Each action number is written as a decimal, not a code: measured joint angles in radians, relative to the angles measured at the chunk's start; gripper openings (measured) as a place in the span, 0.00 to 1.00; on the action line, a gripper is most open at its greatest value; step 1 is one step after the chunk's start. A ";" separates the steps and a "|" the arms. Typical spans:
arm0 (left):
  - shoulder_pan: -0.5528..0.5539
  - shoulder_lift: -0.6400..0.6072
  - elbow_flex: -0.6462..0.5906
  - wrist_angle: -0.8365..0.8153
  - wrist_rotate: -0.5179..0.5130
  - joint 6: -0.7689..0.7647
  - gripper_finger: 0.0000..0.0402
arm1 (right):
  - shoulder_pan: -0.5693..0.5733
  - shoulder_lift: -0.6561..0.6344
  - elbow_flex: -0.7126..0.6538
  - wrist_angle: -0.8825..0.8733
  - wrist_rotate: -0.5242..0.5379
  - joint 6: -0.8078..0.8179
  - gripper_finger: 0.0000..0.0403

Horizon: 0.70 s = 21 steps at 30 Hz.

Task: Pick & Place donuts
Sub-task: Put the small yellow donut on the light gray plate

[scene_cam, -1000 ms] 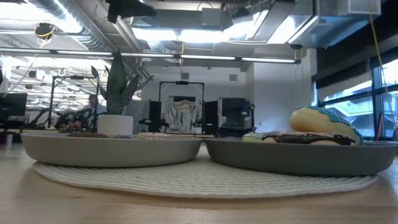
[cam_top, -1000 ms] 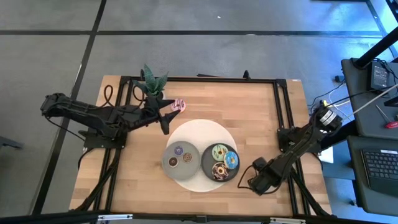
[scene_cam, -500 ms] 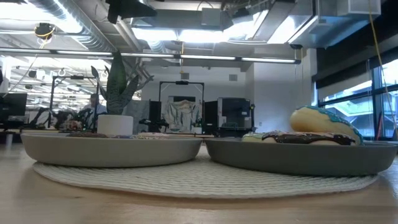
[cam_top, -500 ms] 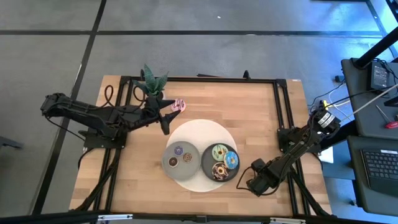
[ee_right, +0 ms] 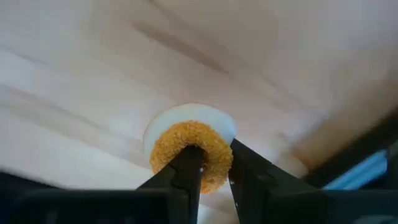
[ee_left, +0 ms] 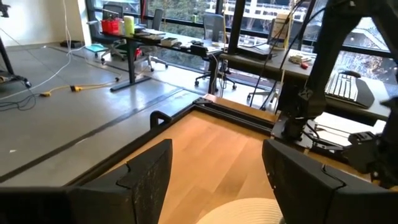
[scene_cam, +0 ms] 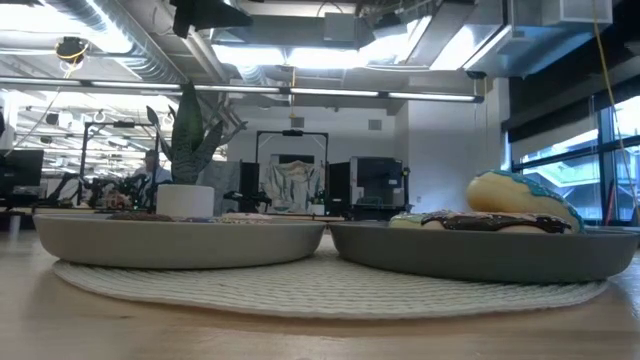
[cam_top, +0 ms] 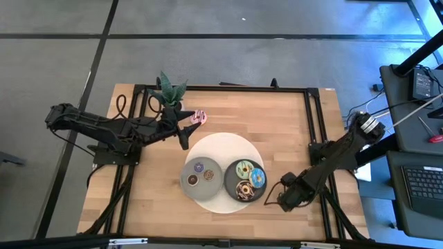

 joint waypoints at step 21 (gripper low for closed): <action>0.000 0.247 0.178 -0.257 0.317 0.105 0.56 | -0.644 -0.222 0.001 0.549 0.073 -0.874 0.20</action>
